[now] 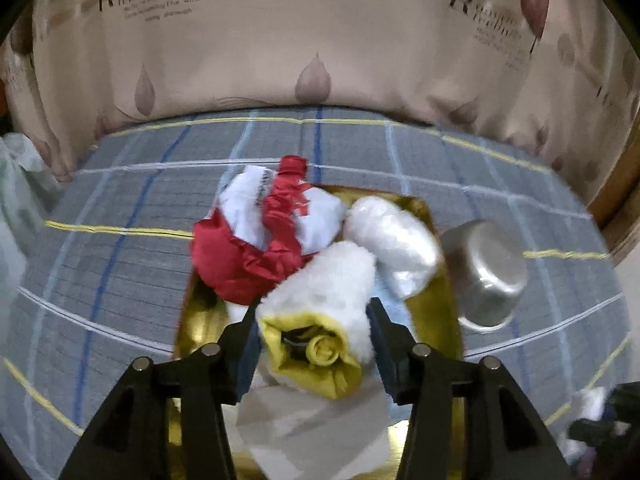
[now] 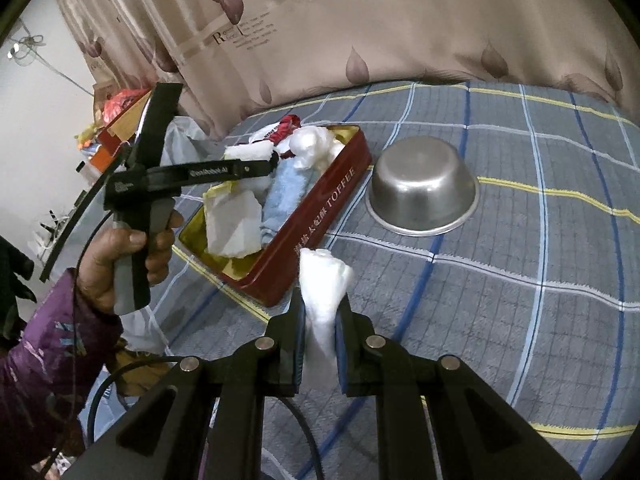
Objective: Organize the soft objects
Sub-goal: 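Carry the white tissue into the gold tray and open the right gripper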
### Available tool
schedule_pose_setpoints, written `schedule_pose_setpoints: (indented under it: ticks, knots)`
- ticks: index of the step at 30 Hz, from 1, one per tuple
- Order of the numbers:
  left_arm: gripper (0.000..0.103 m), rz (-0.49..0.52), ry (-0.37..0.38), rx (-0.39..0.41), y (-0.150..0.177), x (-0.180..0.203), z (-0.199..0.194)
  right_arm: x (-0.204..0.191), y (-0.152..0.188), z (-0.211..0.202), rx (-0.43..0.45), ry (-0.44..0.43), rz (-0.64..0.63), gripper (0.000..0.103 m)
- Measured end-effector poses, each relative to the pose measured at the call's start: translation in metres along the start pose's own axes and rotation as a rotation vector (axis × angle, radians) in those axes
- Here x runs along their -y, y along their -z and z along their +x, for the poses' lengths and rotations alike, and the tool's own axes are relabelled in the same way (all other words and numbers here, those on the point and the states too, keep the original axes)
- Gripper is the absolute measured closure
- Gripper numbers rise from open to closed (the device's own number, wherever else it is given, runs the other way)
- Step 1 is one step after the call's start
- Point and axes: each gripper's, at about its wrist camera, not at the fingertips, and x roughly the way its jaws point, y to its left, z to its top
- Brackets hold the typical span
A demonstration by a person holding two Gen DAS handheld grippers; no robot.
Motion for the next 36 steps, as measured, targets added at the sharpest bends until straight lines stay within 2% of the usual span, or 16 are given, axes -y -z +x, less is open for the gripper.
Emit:
schedule_pose_setpoints:
  ticks: [6,14,21,25,28,36]
  knots:
    - [0.052,0.025,-0.109,0.098,0.007,0.003,-0.025,-0.003,0.0,-0.004,0.011,0.001,-0.008,0.09]
    - [0.052,-0.106,-0.081,0.11,0.027,-0.016,-0.063,-0.01,0.0,-0.008,0.013,-0.013,-0.014,0.089]
    - [0.052,-0.244,-0.028,0.11,0.09,-0.013,-0.109,-0.026,-0.013,-0.002,0.006,-0.049,-0.032,0.089]
    - [0.052,-0.271,-0.052,0.104,0.122,-0.007,-0.117,-0.032,-0.027,0.012,-0.003,-0.074,-0.021,0.088]
    - [0.052,-0.246,-0.085,0.117,0.136,-0.003,-0.116,-0.039,-0.042,0.025,-0.004,-0.096,-0.011,0.087]
    - [0.052,-0.175,-0.16,0.111,0.138,-0.003,-0.109,-0.055,-0.077,0.077,-0.012,-0.017,-0.049,0.087]
